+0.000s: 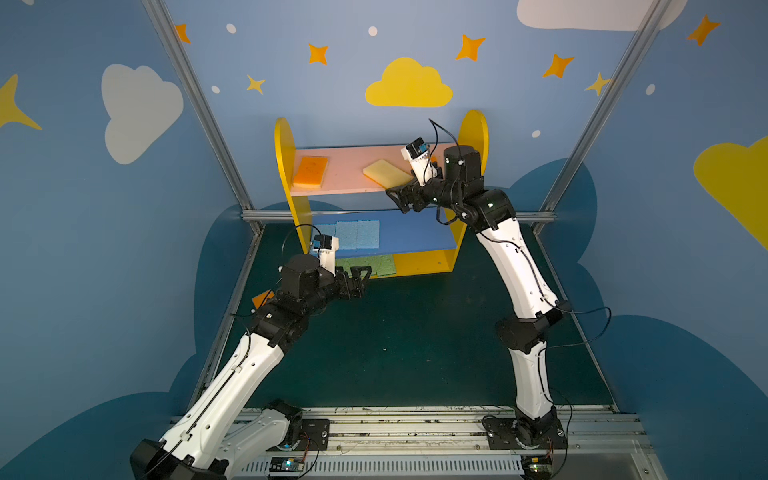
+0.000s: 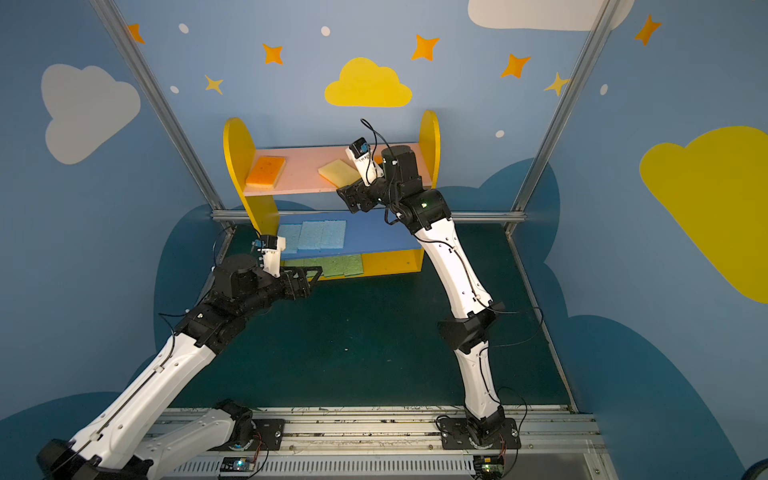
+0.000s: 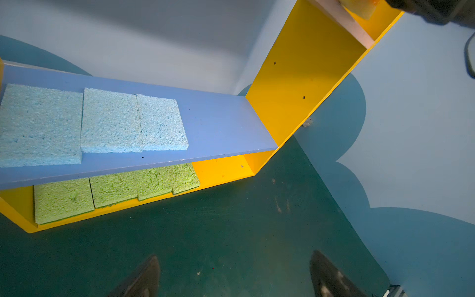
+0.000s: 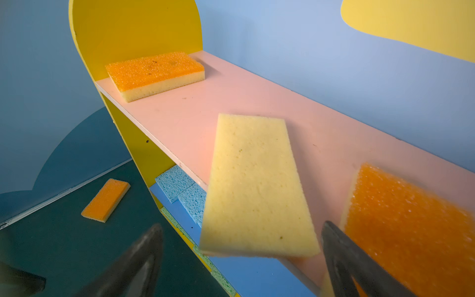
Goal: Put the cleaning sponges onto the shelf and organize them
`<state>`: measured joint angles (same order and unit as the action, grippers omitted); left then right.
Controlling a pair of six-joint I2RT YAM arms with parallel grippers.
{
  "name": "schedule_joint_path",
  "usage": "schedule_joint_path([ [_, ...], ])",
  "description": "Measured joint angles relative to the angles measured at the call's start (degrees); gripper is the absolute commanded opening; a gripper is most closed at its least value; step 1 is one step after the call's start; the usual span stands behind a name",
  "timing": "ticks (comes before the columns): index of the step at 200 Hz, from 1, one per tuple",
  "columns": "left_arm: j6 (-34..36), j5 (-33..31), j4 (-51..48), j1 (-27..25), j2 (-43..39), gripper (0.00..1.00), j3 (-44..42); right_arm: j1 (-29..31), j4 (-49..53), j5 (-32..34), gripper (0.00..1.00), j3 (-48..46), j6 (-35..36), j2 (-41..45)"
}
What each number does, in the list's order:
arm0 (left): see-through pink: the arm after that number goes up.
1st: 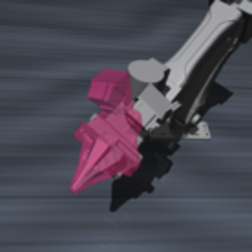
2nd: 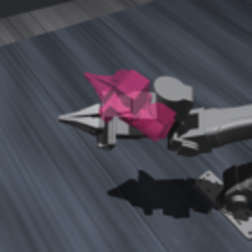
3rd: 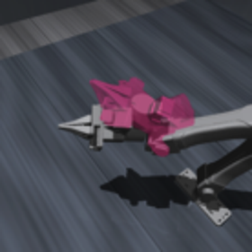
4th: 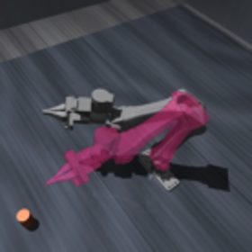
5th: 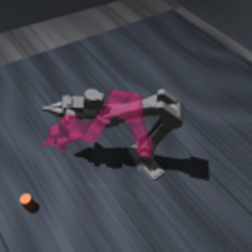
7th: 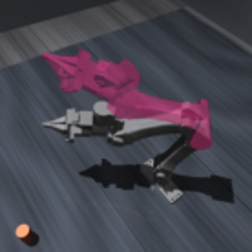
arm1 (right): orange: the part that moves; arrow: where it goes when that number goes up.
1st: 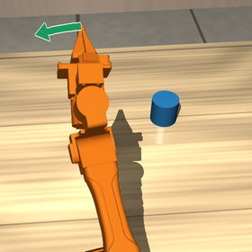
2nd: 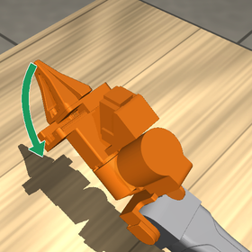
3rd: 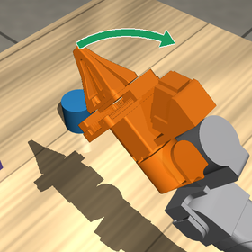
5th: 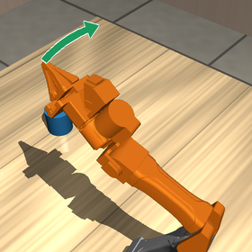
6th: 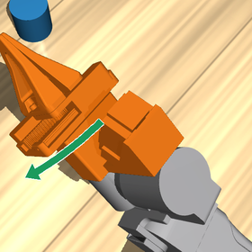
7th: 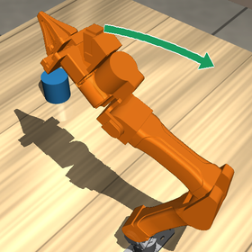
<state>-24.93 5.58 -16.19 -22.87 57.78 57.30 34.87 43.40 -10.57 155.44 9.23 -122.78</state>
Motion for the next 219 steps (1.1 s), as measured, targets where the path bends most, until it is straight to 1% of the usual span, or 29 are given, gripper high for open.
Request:
schedule_joint_path([
  [64,-0.7,0.9,0.2,0.0,0.0,0.9,-1.1,0.6,-2.1,1.6,0.94,0.0,1.2,-1.3],
  [116,-0.9,1.2,0.2,0.0,0.0,0.9,-1.1,2.2,-3.0,5.4,0.93,0.0,7.7,-2.6],
  [147,-1.1,1.3,0.2,0.0,0.0,0.9,-1.1,3.3,-2.7,7.3,0.84,-0.7,10.8,-2.7],
  [193,-1.3,1.5,0.2,0.0,0.0,0.9,-1.1,5.1,-4.9,12.5,0.6,-4.1,15.4,-2.4],
  [201,-1.3,1.5,0.2,0.0,0.0,0.9,-1.1,5.4,-5.3,13.2,0.57,-4.6,15.7,-2.1],
  [219,-1.4,1.5,0.2,0.0,0.0,0.9,-1.1,5.8,-5.8,14.6,0.54,-5.5,16.5,-1.6],
])
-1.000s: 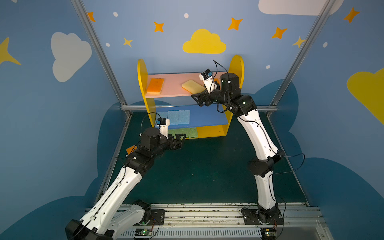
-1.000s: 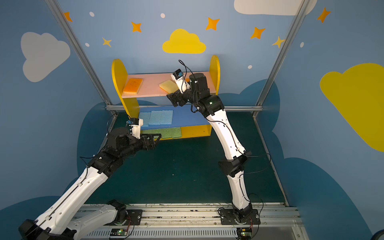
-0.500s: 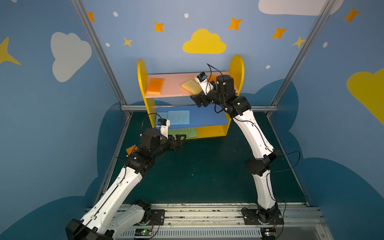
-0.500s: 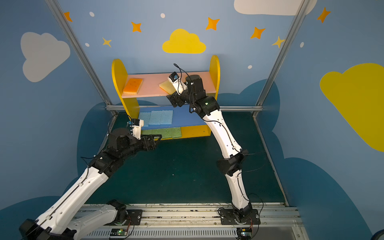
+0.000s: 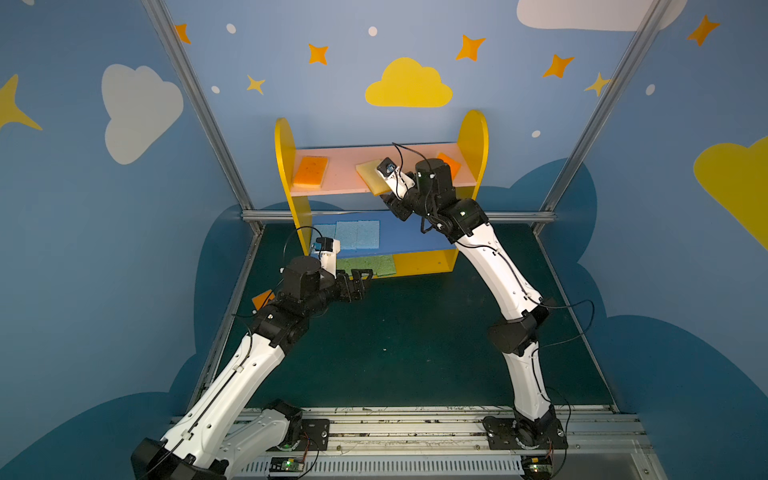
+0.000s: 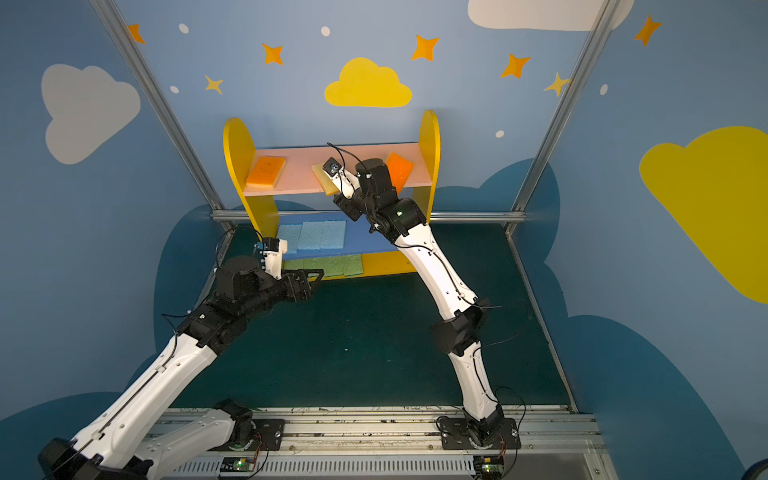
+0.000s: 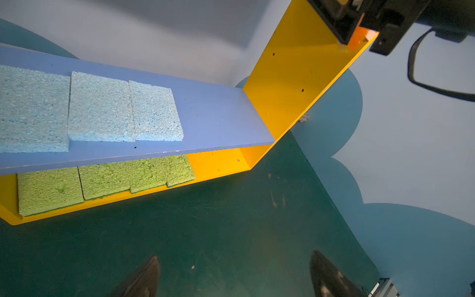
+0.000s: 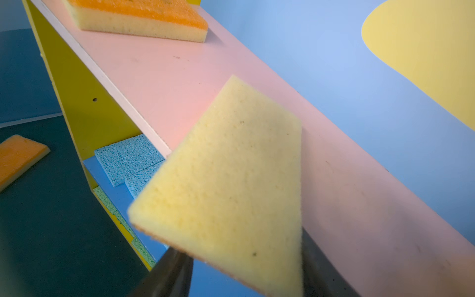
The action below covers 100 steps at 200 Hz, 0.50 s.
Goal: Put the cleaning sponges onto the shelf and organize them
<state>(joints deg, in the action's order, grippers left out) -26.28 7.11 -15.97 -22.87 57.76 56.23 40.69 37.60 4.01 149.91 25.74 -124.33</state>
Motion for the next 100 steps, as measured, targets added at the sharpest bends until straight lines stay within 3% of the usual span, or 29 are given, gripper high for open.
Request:
schedule_joint_path([
  [42,-0.1,0.0,0.0,0.0,0.0,0.9,0.0,1.0,-0.5,1.1,0.48,-2.7,0.2,2.0],
  [71,-0.1,0.0,0.0,0.0,-0.2,0.9,0.0,1.4,-0.7,1.1,0.36,-3.0,-0.2,2.3],
  [100,-0.1,0.0,-0.1,0.0,-0.6,0.9,0.0,1.4,-0.4,0.9,0.32,-3.1,-1.4,2.5],
])
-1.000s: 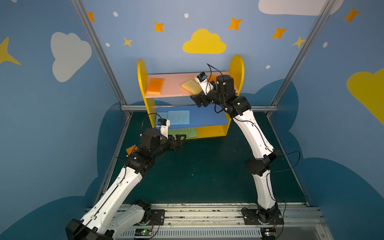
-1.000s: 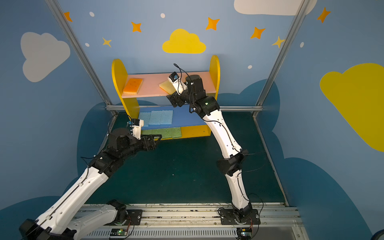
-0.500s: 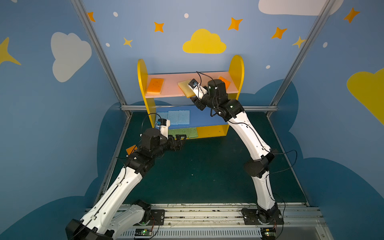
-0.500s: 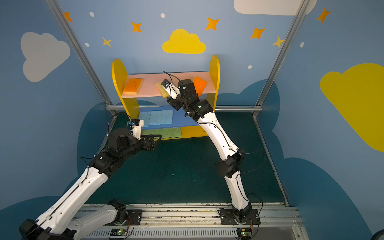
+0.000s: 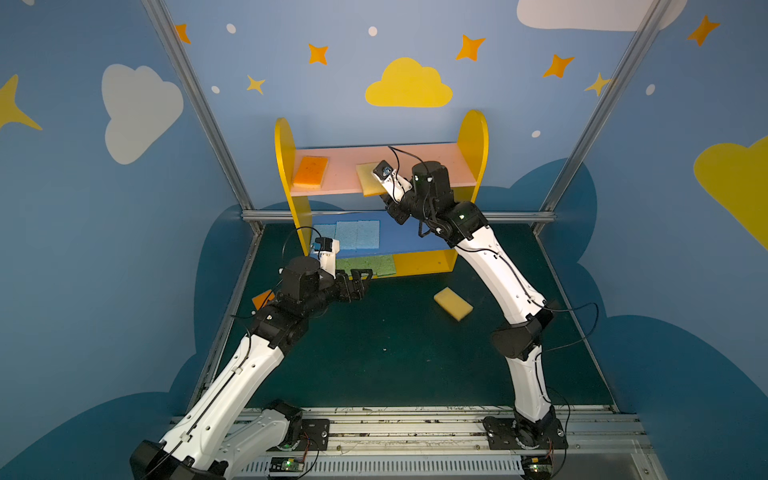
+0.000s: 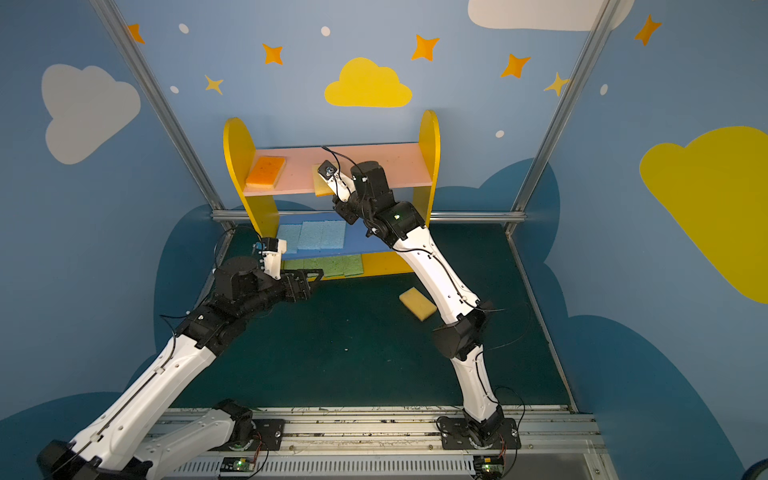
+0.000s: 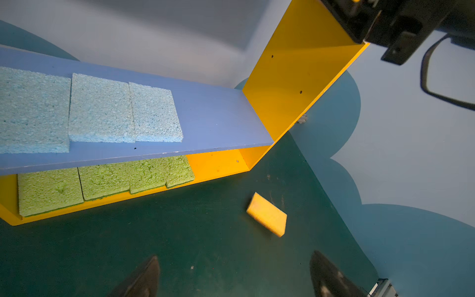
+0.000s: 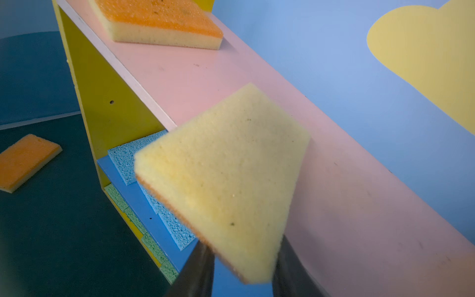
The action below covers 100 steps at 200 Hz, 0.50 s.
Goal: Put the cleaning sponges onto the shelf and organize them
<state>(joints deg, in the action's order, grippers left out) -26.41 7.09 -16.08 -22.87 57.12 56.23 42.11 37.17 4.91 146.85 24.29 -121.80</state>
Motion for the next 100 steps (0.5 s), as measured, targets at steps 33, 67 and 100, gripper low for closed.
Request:
schedule_joint_path([
  [33,0.0,0.0,-0.2,0.0,-0.3,0.91,0.0,0.0,-0.2,-0.3,0.25,-2.3,-2.7,1.7],
  [67,0.0,0.0,-0.3,0.0,-1.0,0.91,0.0,-0.2,-0.7,-1.9,0.19,-4.6,-8.4,4.7],
  [100,0.0,0.1,-0.6,1.2,-1.9,0.91,0.0,-2.1,-4.6,-7.5,0.12,-9.6,-20.3,8.5],
])
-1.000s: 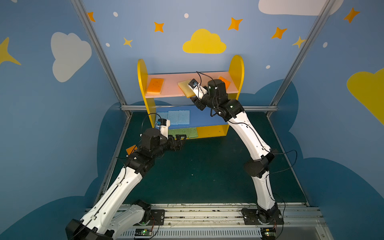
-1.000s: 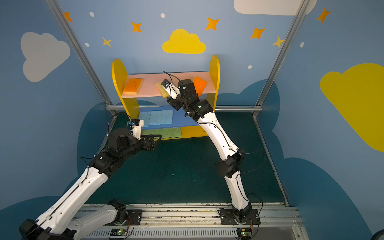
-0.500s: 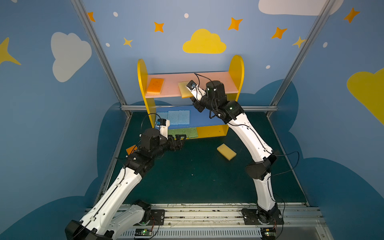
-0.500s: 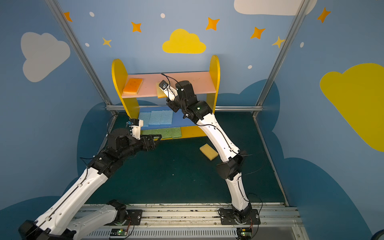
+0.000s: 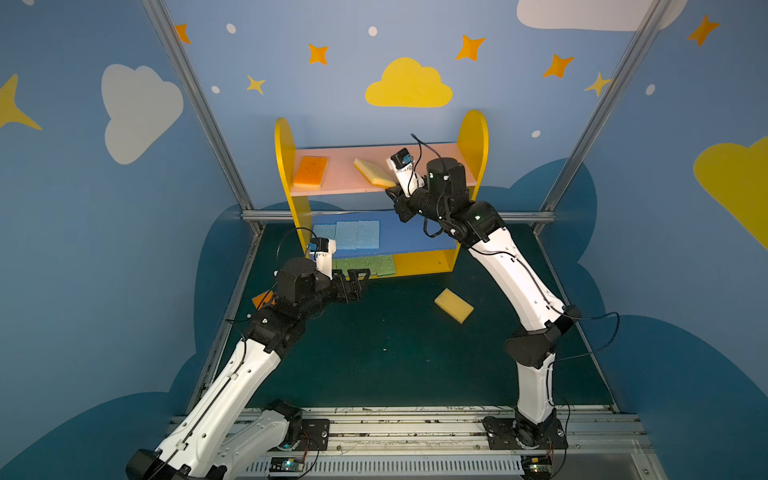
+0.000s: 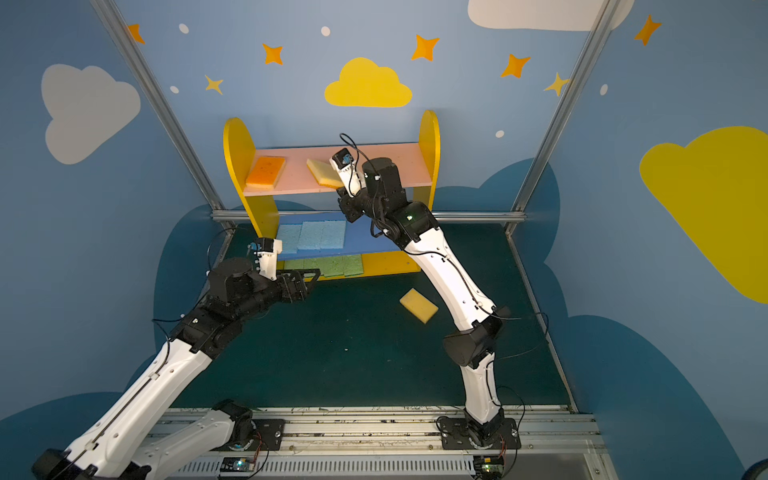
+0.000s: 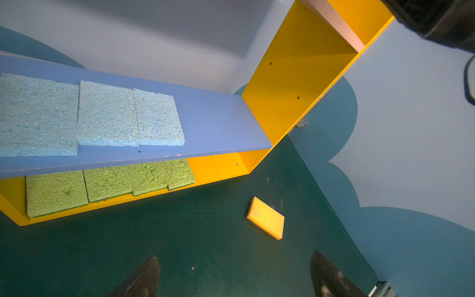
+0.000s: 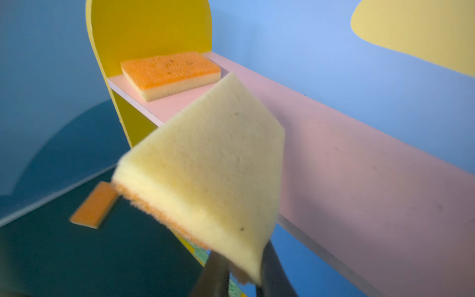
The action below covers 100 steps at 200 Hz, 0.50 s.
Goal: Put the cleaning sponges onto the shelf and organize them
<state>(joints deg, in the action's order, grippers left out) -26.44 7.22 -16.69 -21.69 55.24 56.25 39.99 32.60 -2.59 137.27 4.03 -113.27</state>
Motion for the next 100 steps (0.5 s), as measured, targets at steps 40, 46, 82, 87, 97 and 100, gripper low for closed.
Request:
schedule_joint_path([
  [40,-0.6,1.0,0.0,1.8,-0.7,0.91,0.2,-4.3,-12.8,-5.8,0.11,-12.8,-23.0,5.3],
  [46,-0.6,1.2,0.0,2.0,-0.7,0.91,0.2,-4.9,-15.2,-6.5,0.11,-14.5,-27.3,5.5],
  [82,-1.1,2.1,0.0,2.6,-1.0,0.91,0.2,-7.1,-29.5,-8.5,0.11,-23.7,-48.3,5.3],
  [87,-1.1,2.2,-0.1,2.7,-1.1,0.91,0.2,-7.3,-31.6,-9.0,0.12,-24.5,-51.3,5.0],
  [97,-1.1,2.3,-0.1,2.9,-1.3,0.91,0.2,-7.7,-35.0,-9.7,0.14,-24.9,-56.0,4.1],
  [100,-1.1,2.3,-0.1,3.0,-1.4,0.91,0.2,-7.7,-36.4,-10.1,0.14,-24.9,-57.7,3.7],
])
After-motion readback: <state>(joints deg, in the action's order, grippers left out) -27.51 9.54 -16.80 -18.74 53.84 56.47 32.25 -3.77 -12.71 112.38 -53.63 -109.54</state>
